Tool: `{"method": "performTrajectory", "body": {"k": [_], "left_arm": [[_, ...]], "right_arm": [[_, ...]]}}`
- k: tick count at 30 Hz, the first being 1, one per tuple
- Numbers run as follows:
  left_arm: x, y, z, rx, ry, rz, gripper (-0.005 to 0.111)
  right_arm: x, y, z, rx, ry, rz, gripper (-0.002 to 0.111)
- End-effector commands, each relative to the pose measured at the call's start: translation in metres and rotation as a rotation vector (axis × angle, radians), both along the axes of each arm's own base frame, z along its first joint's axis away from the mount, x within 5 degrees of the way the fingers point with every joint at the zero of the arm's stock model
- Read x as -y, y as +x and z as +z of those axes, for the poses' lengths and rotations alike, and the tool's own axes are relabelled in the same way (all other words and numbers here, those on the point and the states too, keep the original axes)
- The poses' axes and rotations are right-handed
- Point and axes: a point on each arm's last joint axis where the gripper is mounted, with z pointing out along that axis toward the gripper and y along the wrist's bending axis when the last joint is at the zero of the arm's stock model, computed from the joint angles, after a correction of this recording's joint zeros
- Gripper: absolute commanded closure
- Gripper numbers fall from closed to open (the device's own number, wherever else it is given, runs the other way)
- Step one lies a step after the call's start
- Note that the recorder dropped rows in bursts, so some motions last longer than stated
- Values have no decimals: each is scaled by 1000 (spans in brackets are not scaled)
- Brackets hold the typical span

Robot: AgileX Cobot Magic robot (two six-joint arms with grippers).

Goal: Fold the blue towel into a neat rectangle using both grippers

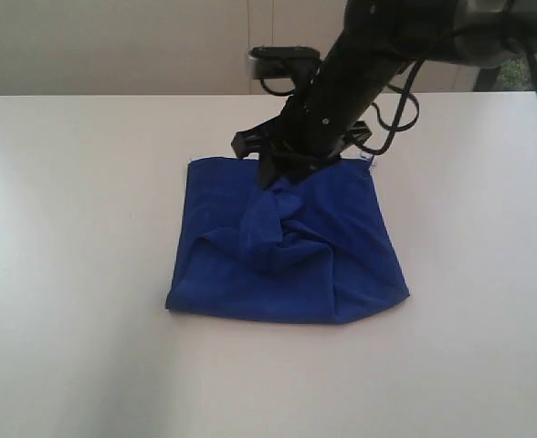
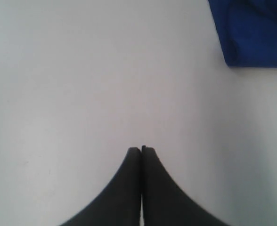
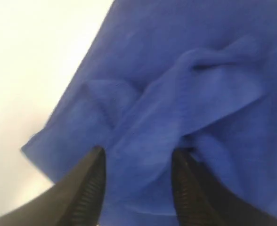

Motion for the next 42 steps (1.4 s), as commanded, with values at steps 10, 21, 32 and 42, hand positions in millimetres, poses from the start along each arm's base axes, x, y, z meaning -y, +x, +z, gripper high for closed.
{"method": "performTrajectory", "body": {"k": [10, 21, 32, 42], "left_arm": [[0, -2, 0, -3, -7, 1, 107], [0, -2, 0, -3, -7, 1, 107], [0, -2, 0, -3, -7, 1, 107], [0, -2, 0, -3, -7, 1, 107]], "right_arm": [[20, 45, -71, 22, -34, -214, 65], [11, 47, -83, -56, 74, -296, 108], [18, 45, -58, -12, 47, -338, 104], [18, 46, -87, -114, 33, -448, 78]]}}
